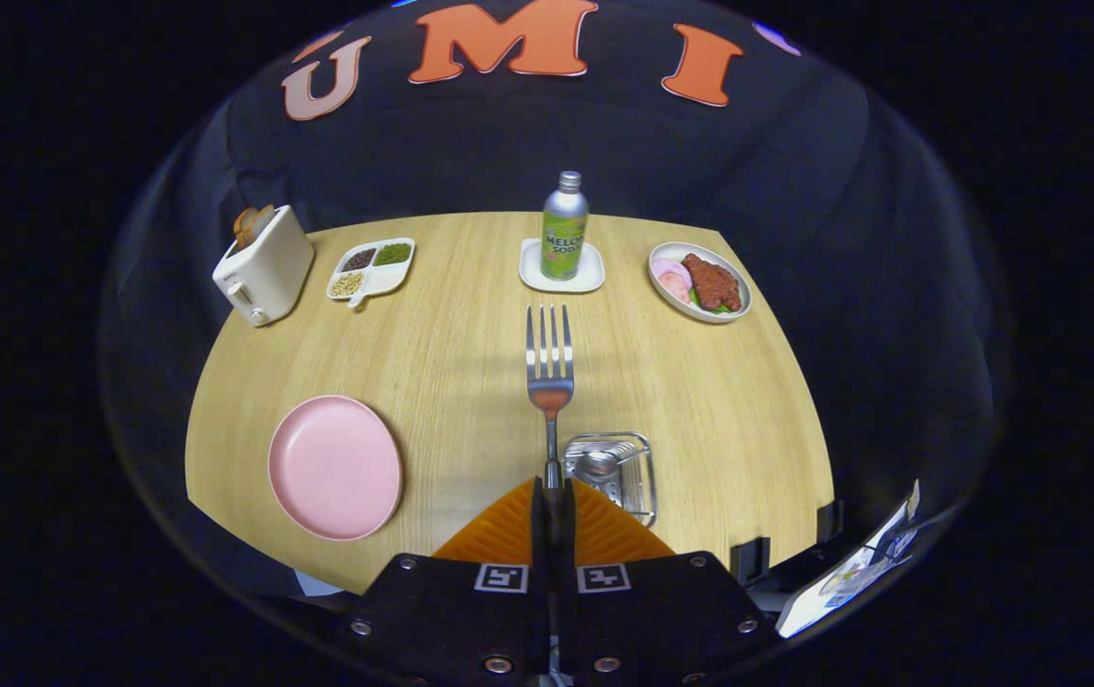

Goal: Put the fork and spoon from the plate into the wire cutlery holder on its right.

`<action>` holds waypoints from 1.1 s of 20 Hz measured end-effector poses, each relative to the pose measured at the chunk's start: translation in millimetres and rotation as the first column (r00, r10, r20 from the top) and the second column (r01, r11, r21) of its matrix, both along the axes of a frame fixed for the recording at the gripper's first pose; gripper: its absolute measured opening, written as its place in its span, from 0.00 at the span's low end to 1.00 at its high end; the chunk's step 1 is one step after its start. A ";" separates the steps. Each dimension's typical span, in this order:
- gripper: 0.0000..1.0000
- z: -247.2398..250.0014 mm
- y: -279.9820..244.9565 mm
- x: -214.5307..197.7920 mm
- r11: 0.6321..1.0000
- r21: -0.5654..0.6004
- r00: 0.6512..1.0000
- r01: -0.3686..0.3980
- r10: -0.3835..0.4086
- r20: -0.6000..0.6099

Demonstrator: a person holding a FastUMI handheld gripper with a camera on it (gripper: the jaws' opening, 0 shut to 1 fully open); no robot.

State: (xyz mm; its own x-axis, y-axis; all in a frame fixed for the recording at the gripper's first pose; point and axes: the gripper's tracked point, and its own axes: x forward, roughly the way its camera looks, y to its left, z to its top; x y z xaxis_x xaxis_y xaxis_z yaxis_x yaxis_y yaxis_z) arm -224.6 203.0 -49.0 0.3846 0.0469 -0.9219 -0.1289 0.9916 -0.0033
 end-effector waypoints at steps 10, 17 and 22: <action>0.05 -29.2 -54.3 -33.7 0.991 -0.051 0.971 -0.122 0.109 -0.214; 0.05 -43.0 -64.6 -57.3 0.978 -0.017 0.911 -0.210 0.189 -0.367; 0.05 -45.3 -64.7 -63.6 0.963 0.018 0.861 -0.267 0.247 -0.444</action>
State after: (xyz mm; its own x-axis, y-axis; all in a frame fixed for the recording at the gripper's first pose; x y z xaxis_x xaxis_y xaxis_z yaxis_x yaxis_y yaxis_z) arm -288.3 138.3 -94.3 -0.0798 0.0447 -0.9958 -0.3775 0.9232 0.0717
